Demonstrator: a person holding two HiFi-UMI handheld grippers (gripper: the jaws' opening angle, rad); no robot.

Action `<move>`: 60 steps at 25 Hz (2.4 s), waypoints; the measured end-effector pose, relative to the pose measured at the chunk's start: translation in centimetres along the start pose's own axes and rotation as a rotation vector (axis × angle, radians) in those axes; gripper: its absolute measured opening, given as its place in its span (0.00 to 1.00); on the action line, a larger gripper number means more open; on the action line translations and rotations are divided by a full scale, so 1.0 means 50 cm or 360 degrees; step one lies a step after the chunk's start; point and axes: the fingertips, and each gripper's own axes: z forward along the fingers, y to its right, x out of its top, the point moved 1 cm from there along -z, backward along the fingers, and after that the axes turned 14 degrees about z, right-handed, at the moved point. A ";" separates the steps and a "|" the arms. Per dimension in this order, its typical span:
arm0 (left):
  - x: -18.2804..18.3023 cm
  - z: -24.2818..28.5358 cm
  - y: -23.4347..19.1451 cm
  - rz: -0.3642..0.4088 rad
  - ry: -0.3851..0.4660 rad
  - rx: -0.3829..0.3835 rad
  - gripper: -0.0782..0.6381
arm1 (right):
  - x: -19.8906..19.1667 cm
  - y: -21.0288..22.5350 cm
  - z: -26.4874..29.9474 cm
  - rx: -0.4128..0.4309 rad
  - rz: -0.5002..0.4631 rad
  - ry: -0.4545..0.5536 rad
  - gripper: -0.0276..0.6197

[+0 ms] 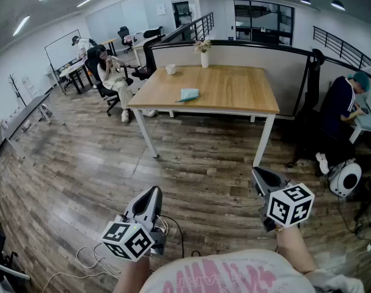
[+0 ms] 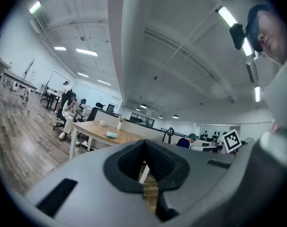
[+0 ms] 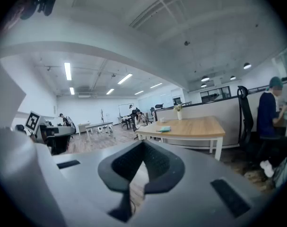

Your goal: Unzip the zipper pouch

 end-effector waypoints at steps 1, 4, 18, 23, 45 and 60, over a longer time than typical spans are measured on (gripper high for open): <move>-0.002 -0.003 -0.005 0.0012 -0.0001 0.0000 0.11 | -0.004 -0.005 0.001 0.0018 0.0036 0.0000 0.04; -0.012 -0.007 -0.019 0.0018 0.0002 0.0000 0.11 | -0.018 -0.009 0.006 0.0034 0.0093 -0.0007 0.04; -0.099 0.004 -0.085 -0.0099 -0.0074 0.0035 0.11 | -0.107 0.000 0.069 -0.0050 0.0165 -0.0180 0.04; -0.136 0.044 -0.114 -0.0156 -0.0137 0.0096 0.11 | -0.114 0.031 0.123 -0.0064 0.0217 -0.0220 0.04; -0.084 0.483 -0.231 -0.0211 0.0049 0.0353 0.11 | 0.111 0.298 0.538 0.0161 0.0131 -0.0287 0.04; -0.214 0.716 -0.286 -0.0334 -0.0236 0.0198 0.11 | -0.003 0.429 0.739 0.0080 0.0396 -0.0602 0.04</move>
